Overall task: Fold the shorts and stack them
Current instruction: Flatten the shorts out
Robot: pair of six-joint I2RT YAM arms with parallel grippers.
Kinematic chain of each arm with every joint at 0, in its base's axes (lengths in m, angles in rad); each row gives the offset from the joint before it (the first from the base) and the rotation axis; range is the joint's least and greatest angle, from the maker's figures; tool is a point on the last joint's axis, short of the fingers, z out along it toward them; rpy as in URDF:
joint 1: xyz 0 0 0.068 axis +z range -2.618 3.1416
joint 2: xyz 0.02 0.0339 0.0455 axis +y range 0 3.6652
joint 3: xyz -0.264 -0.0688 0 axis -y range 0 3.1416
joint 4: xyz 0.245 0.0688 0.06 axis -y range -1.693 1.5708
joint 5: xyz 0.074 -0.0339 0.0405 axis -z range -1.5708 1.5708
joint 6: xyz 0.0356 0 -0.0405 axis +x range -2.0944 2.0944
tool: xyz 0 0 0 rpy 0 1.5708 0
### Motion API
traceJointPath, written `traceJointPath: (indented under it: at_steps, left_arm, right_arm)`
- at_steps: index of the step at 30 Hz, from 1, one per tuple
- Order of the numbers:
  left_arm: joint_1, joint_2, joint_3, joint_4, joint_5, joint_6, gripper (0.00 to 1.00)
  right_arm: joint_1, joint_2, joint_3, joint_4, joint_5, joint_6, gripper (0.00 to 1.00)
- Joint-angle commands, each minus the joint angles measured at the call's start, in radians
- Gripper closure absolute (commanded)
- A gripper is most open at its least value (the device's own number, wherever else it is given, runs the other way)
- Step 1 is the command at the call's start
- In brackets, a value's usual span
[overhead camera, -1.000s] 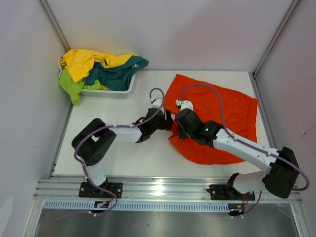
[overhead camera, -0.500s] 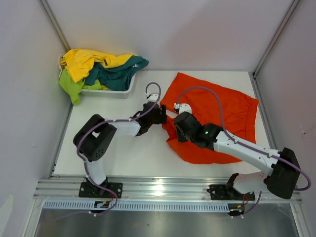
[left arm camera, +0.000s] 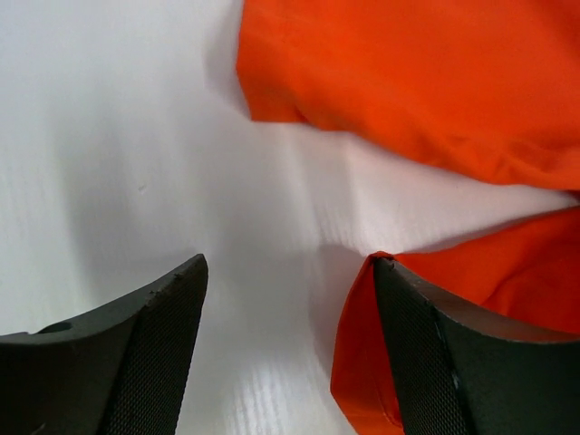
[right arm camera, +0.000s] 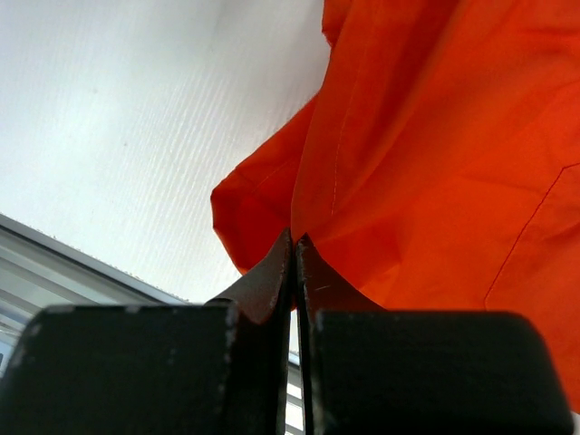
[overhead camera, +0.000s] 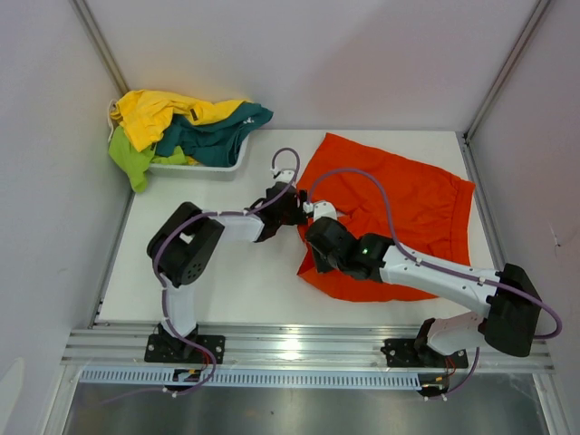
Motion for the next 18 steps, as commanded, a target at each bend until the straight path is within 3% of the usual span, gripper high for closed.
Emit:
traceJointPath:
  at_steps: [1, 3, 4, 7, 9, 18]
  left_arm:
    - [0.008, 0.024, 0.076, 0.003, 0.03, 0.019, 0.25]
    - [0.008, 0.033, 0.082, 0.019, 0.048, 0.025, 0.35]
    - [0.009, 0.046, 0.087, 0.022, 0.069, 0.028, 0.54]
    - [0.015, 0.062, 0.095, 0.052, 0.15, 0.027, 0.84]
    - [0.021, 0.072, 0.081, 0.08, 0.177, 0.014, 0.97]
    - [0.076, 0.061, 0.046, 0.121, 0.244, -0.003, 1.0]
  right_arm:
    - [0.015, 0.01, 0.057, 0.004, 0.025, 0.001, 1.0]
    - [0.015, 0.004, 0.057, 0.001, 0.028, 0.001, 1.0]
    - [0.016, 0.0, 0.054, 0.003, 0.028, 0.001, 1.0]
    - [0.015, -0.004, 0.054, 0.001, 0.028, 0.004, 1.0]
    - [0.012, -0.006, 0.054, -0.004, 0.026, 0.006, 1.0]
    - [0.003, -0.021, 0.021, 0.012, 0.0, 0.009, 1.0]
